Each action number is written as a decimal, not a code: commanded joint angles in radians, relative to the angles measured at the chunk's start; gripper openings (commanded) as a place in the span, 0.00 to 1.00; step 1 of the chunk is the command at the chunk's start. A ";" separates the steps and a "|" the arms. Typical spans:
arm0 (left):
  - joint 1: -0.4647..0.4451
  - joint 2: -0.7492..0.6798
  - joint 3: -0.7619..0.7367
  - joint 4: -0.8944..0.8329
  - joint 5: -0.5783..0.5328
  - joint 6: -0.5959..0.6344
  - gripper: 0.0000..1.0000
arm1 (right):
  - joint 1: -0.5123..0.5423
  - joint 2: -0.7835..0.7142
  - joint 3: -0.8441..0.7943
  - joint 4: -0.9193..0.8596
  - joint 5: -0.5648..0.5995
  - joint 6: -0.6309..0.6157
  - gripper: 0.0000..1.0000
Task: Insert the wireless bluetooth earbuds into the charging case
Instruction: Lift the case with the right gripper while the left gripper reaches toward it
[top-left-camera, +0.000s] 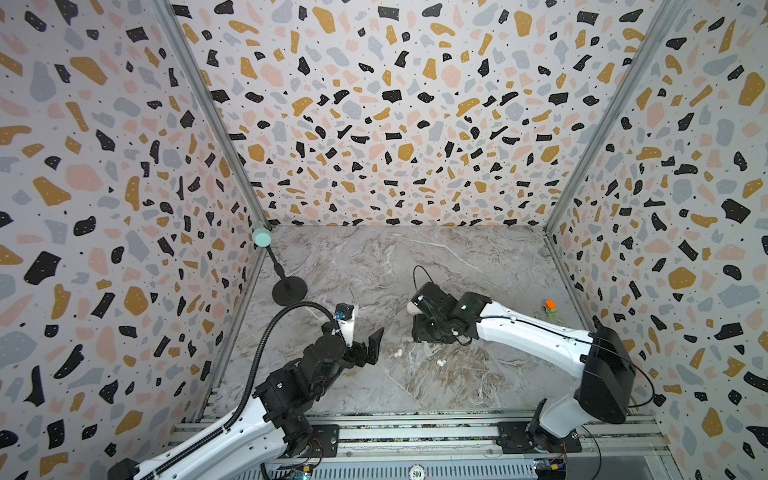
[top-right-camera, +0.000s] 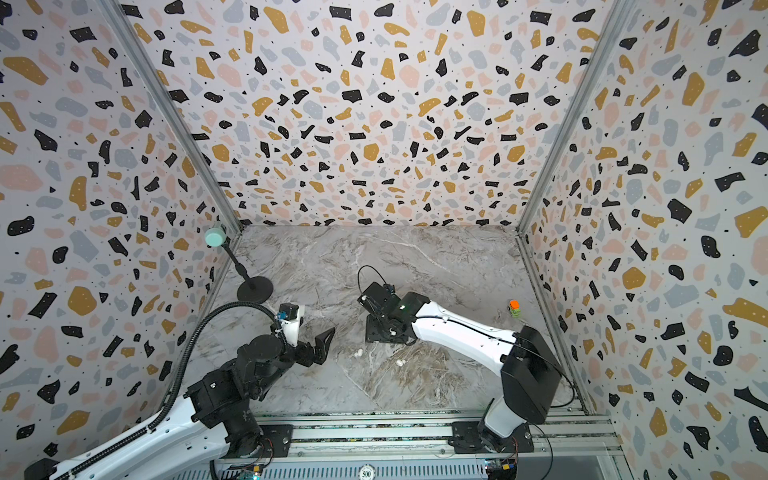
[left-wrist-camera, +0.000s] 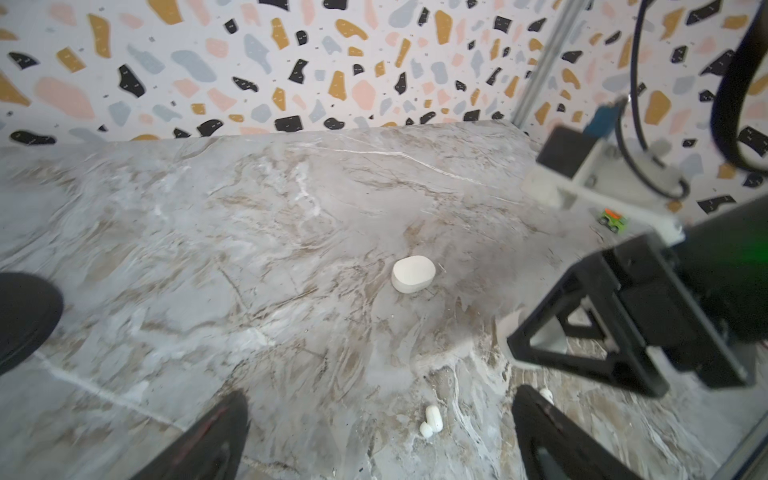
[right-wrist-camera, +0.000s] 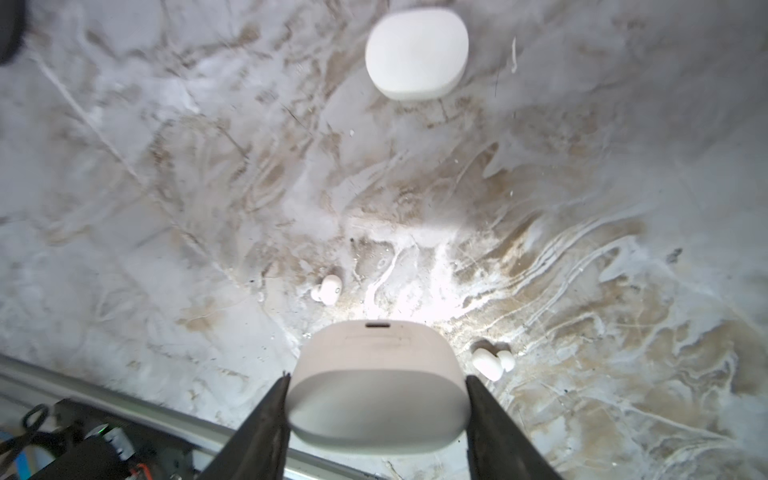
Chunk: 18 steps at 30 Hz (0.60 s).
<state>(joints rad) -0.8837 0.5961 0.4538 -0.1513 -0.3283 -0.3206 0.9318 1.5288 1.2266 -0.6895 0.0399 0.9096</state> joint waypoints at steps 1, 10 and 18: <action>0.003 0.007 -0.027 0.140 0.134 0.188 1.00 | -0.036 -0.098 -0.030 0.048 -0.028 -0.084 0.00; -0.012 -0.001 -0.046 0.272 0.339 0.460 1.00 | -0.070 -0.262 -0.077 0.146 -0.160 -0.232 0.00; -0.085 0.072 -0.001 0.217 0.368 0.733 1.00 | -0.055 -0.288 -0.120 0.232 -0.330 -0.294 0.00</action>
<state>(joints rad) -0.9527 0.6594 0.4145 0.0448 0.0158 0.2722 0.8665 1.2705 1.1130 -0.4995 -0.2222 0.6617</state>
